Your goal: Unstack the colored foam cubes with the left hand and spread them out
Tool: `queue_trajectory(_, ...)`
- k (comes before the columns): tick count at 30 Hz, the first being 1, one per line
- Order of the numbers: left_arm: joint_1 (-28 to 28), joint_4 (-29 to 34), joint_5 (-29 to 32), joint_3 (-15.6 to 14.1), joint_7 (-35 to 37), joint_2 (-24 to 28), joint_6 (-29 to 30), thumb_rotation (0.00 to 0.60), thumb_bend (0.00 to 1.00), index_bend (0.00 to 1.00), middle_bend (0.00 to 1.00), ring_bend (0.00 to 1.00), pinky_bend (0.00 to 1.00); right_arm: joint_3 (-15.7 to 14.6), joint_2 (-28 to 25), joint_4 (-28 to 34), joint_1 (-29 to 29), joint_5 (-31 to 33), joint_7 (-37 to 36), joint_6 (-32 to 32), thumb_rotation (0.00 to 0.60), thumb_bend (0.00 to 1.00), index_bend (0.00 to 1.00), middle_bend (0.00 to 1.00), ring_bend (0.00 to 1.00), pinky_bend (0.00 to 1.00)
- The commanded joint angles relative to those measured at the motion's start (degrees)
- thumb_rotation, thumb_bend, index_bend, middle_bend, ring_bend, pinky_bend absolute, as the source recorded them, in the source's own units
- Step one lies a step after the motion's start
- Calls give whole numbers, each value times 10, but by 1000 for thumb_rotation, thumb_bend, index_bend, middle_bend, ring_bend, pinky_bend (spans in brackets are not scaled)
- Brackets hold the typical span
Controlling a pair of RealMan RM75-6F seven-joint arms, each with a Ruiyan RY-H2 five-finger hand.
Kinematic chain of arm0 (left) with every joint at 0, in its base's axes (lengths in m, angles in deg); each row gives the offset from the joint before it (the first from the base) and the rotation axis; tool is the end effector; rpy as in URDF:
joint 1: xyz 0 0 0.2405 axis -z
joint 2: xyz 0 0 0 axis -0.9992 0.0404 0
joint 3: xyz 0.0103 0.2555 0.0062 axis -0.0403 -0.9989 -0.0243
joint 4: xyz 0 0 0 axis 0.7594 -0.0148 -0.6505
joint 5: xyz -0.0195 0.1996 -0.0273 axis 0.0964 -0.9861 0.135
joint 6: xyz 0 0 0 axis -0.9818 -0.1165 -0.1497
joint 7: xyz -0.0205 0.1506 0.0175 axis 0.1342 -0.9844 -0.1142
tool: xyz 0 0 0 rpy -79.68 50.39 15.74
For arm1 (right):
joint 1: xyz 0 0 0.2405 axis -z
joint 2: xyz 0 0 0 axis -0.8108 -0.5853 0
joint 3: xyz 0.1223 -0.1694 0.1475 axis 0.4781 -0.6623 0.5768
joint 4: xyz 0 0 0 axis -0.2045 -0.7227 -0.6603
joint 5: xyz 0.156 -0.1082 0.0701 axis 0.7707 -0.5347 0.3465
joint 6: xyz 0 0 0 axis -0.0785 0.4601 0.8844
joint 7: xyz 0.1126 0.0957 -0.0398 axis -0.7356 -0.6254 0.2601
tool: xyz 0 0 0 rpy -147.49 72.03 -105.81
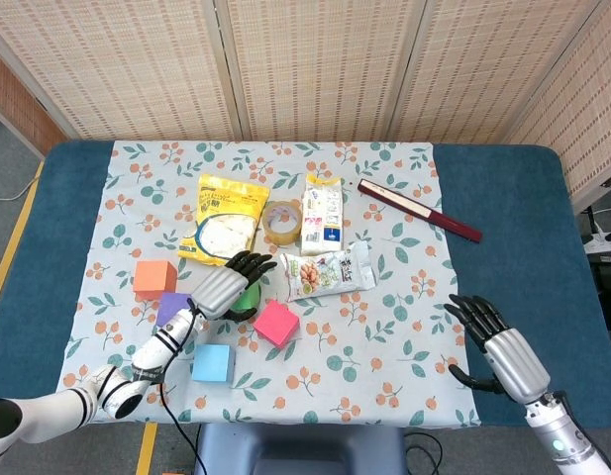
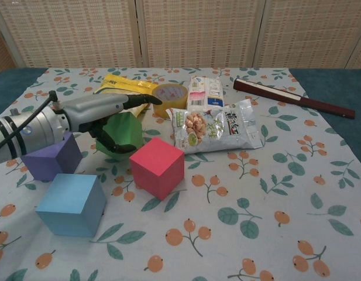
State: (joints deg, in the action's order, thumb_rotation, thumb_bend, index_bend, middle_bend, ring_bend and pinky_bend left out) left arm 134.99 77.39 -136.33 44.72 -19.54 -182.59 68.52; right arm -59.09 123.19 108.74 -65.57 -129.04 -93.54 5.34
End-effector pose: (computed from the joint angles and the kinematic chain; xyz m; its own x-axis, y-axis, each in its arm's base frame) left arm -0.1436 0.3654 -0.0385 0.4173 0.2911 0.8609 0.7921 -0.5809 -0.1875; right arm -0.2700 -0.1861 0.1184 0.1911 -0.1666 0.9673 -0.9207 -0.3720 0.1178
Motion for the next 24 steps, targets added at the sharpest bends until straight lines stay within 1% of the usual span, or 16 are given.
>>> queue_trajectory(1, -10, 37, 1, -4, -29, 28, 12, 600, 337, 0, 0, 0, 15, -1, -1, 1, 1, -3, 0, 3, 600, 179, 0, 0, 0, 0)
queue_trajectory(5, -29, 91, -6, -13, -65, 68, 41, 600, 322, 0, 0, 0, 14, -4, -1, 1, 1, -8, 0, 4, 600, 179, 0, 0, 0, 0)
queue_trajectory(8, -35, 104, -8, -15, -73, 78, 48, 600, 313, 0, 0, 0, 14, -4, -1, 1, 1, -9, 0, 5, 600, 179, 0, 0, 0, 0)
queue_trajectory(10, -50, 132, -15, -21, -89, 101, 73, 600, 307, 0, 0, 0, 13, -6, 0, 2, 1, -13, 1, 5, 600, 180, 0, 0, 0, 0)
queue_trajectory(11, -66, 154, -23, -29, -105, 123, 95, 600, 306, 0, 0, 0, 12, -8, -1, 3, 2, -16, 2, 6, 600, 180, 0, 0, 0, 0)
queue_trajectory(14, -147, 232, -52, -84, -145, 209, 190, 600, 306, 0, 0, 0, 10, -14, -2, 6, 5, -29, 7, 15, 600, 180, 0, 0, 0, 0)
queue_trajectory(16, -184, 249, -64, -104, -144, 232, 233, 600, 305, 0, 0, 0, 10, -16, -2, 7, 6, -33, 10, 15, 600, 179, 0, 0, 0, 0)
queue_trajectory(18, -228, 245, -75, -122, -136, 243, 288, 600, 305, 0, 0, 0, 8, -18, -1, 8, 6, -35, 12, 14, 600, 179, 0, 0, 0, 0)
queue_trajectory(20, -276, 225, -83, -134, -121, 242, 348, 600, 304, 0, 0, 0, 4, -19, 0, 8, 6, -36, 16, 14, 600, 179, 0, 0, 0, 0)
queue_trajectory(23, -340, 180, -85, -142, -89, 226, 427, 600, 304, 0, 0, 0, 2, -20, 2, 8, 8, -38, 24, 15, 600, 179, 0, 0, 0, 0)
queue_trajectory(24, -356, 163, -83, -142, -83, 219, 443, 600, 304, 0, 0, 0, 1, -20, 2, 9, 9, -37, 27, 15, 600, 179, 0, 0, 0, 0)
